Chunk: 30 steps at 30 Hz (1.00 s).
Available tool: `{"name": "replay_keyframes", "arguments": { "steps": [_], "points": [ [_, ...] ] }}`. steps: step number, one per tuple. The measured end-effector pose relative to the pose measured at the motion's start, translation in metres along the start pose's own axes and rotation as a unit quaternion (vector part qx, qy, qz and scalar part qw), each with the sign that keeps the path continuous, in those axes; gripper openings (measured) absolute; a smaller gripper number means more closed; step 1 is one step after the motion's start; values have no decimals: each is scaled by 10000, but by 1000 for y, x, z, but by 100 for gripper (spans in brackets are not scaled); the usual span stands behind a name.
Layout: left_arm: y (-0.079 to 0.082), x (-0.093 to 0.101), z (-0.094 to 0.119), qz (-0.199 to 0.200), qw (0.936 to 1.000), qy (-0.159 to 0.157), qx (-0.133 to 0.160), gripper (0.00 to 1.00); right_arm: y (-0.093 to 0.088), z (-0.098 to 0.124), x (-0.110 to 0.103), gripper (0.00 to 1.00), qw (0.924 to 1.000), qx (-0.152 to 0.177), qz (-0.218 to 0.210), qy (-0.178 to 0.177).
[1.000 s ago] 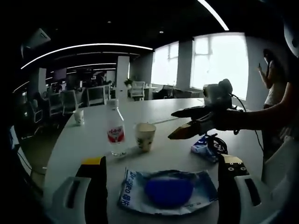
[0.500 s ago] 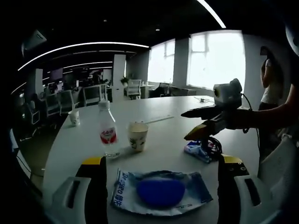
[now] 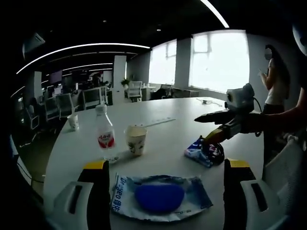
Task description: Arrange the tabletop items into an orderly group along one side of the table until the central work area is clear of visible clutter.
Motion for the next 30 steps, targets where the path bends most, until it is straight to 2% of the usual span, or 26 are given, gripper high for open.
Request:
{"name": "replay_keyframes", "arguments": {
  "steps": [2, 10, 16, 30],
  "points": [
    [-1, 1, -1, -15, 10000, 2, -70, 99, -1, 4, 0, 100, 10000, -11, -17, -25],
    [1, 7, -2, -26, 10000, -2, -47, 99, -5, 26, 4, 100, 9998, -78, -32, -152],
    [0, 8, 0, 4, 9996, 263, -89, 99, -10, 41, 7, 100, 9995, -171, -58, -266],
    [-3, 16, 4, 30, 9981, 599, -133, 99, -24, 65, 13, 97, 9979, -252, -124, -592]
  ]
}}
Point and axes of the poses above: the point that each gripper's makers call its tool centre point, and the gripper's own axes: z roughly backward along the fingers, x roughly to its right, y roughly out of its top, the point moved 10 cm from there along z, roughly backward along the fingers, and after that the axes turned 12 degrees about x, right-handed, at the moved point
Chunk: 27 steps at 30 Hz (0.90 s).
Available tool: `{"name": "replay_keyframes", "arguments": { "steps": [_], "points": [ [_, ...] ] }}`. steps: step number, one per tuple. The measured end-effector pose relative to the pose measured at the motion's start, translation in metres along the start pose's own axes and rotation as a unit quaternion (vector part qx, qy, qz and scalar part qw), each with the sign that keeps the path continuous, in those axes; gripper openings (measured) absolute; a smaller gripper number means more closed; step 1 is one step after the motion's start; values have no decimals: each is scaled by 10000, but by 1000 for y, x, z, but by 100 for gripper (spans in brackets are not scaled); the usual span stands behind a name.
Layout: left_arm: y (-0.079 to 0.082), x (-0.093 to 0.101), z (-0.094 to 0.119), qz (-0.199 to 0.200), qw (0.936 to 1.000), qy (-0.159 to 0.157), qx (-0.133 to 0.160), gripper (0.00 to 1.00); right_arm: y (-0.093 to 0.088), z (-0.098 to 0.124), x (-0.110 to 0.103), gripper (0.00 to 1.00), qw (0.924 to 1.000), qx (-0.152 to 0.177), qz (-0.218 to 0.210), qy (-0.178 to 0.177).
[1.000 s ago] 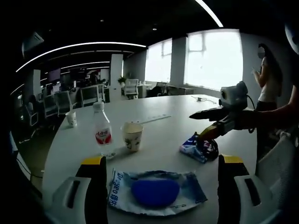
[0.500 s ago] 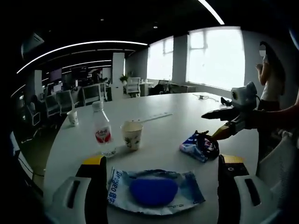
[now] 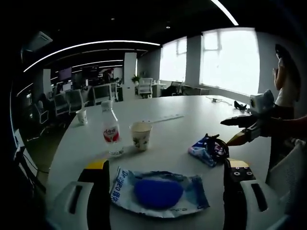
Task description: Arrange the tabletop items into an orderly group along one side of the table until the central work area is clear of visible clutter.
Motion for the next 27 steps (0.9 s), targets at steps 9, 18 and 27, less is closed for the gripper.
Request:
{"name": "replay_keyframes", "arguments": {
  "steps": [9, 18, 27],
  "points": [
    [-1, 2, 4, 16, 9998, 179, -27, 98, -13, 8, 8, 90, 9994, -120, -155, -301],
    [-3, 4, 5, 49, 9997, 226, -27, 98, -27, 13, 14, 76, 9980, -274, -212, -524],
    [-4, 7, 9, 16, 9997, 240, -44, 97, -40, 19, 21, 50, 9954, -437, -349, -772]
  ]
}}
Point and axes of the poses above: the point that each gripper's makers call its tool centre point, and the gripper's own axes: z roughly backward along the fingers, x roughly to its right, y roughly out of its top, the point moved 10 cm from there along z, roughly backward along the fingers, and after that the axes turned 12 degrees about x, right-handed, at the moved point
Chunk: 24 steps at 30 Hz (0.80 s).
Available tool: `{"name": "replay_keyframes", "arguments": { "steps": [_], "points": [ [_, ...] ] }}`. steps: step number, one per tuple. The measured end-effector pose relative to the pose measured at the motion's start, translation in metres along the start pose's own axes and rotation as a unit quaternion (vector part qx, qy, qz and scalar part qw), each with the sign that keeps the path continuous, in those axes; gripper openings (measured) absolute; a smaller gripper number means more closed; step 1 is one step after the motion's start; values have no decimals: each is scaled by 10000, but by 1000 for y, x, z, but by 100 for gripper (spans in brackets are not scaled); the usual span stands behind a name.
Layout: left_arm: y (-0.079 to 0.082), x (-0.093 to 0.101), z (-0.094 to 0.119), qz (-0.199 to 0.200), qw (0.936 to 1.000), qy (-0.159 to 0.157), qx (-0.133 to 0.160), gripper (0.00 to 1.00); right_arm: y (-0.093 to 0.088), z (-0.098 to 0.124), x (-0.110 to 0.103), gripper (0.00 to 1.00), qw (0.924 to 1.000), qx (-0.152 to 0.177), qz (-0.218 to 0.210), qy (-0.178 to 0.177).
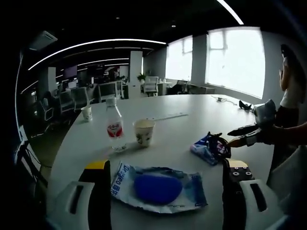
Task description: Arrange the tabletop items into an orderly group along one side of the table until the central work area is clear of visible clutter.
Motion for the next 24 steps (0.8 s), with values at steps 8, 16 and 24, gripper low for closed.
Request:
{"name": "replay_keyframes", "arguments": {
  "steps": [8, 16, 24],
  "points": [
    [-2, 7, -2, 13, 10000, -30, 0, 94, -3, 1, 6, 42, 9999, -54, -53, -84],
    [-4, 4, -2, -28, 10000, -12, -27, 92, -4, 5, 6, 38, 9998, -40, -139, -143],
    [-3, -11, 1, -140, 9998, 103, -64, 92, 4, 8, -8, 43, 9999, 77, -129, -11]
  ]
}}
Point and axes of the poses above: the point that each gripper's makers call its tool centre point, and the gripper's own axes: z roughly backward along the fingers, x roughly to its right, y roughly out of its top, the point moved 10 cm from there along z, roughly backward along the fingers, and after that the axes turned 12 degrees about x, right-handed, at the moved point
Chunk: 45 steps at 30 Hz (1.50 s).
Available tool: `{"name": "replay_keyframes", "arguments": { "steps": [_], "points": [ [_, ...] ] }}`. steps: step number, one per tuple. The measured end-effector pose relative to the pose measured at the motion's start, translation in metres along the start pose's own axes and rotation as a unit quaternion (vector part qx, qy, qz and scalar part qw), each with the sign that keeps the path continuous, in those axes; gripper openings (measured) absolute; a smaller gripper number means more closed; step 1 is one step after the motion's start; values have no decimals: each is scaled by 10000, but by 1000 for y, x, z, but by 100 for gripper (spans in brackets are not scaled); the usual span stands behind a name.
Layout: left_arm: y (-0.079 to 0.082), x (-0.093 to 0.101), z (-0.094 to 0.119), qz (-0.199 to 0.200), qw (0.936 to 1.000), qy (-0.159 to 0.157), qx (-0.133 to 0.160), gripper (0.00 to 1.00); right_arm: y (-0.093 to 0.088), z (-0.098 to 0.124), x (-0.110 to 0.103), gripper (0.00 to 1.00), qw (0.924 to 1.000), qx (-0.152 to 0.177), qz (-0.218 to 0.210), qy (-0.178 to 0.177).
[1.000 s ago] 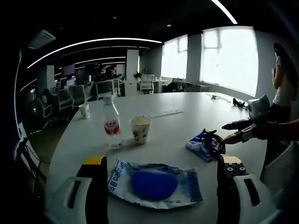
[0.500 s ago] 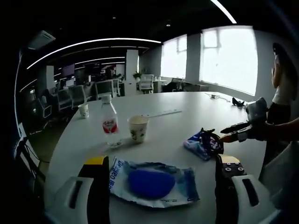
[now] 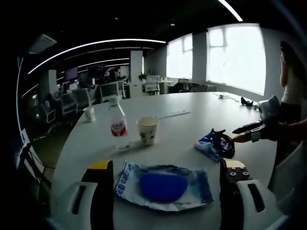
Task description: Arrange the tabletop items into an orderly group along one side of the table until the central work area is clear of visible clutter.
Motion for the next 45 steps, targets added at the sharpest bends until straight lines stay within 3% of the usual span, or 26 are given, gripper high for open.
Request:
{"name": "replay_keyframes", "arguments": {
  "steps": [5, 13, 18, 20, 22, 31, 45],
  "points": [
    [0, -10, 3, 1, 10000, 58, 12, 92, 7, -1, -14, 48, 9999, 73, 4, 145],
    [-4, -22, 1, 63, 10000, 67, 14, 95, 11, -6, -42, 65, 9988, 45, -152, 456],
    [-7, -26, -1, 212, 9997, 50, 62, 96, 11, -8, -57, 75, 9980, -2, -218, 598],
    [-9, -28, -3, 477, 9988, 19, 117, 96, 10, -9, -63, 79, 9976, -10, -255, 649],
    [-9, -31, -4, 631, 9978, 0, 215, 96, 10, -10, -68, 83, 9977, -40, -216, 639],
    [-14, -50, -4, 619, 9979, 113, 166, 97, 5, -15, -93, 96, 9966, -200, -324, 727],
    [-33, -71, -9, 719, 9971, 264, -18, 92, -8, -26, -134, 99, 9939, -474, -711, 701]
  ]
}}
Point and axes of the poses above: the point that each gripper's makers call its tool centre point, and the gripper's own axes: z roughly backward along the fingers, x roughly to its right, y roughly out of its top, the point moved 10 cm from there along z, roughly backward along the fingers, and after that the axes turned 12 degrees about x, right-handed, at the moved point
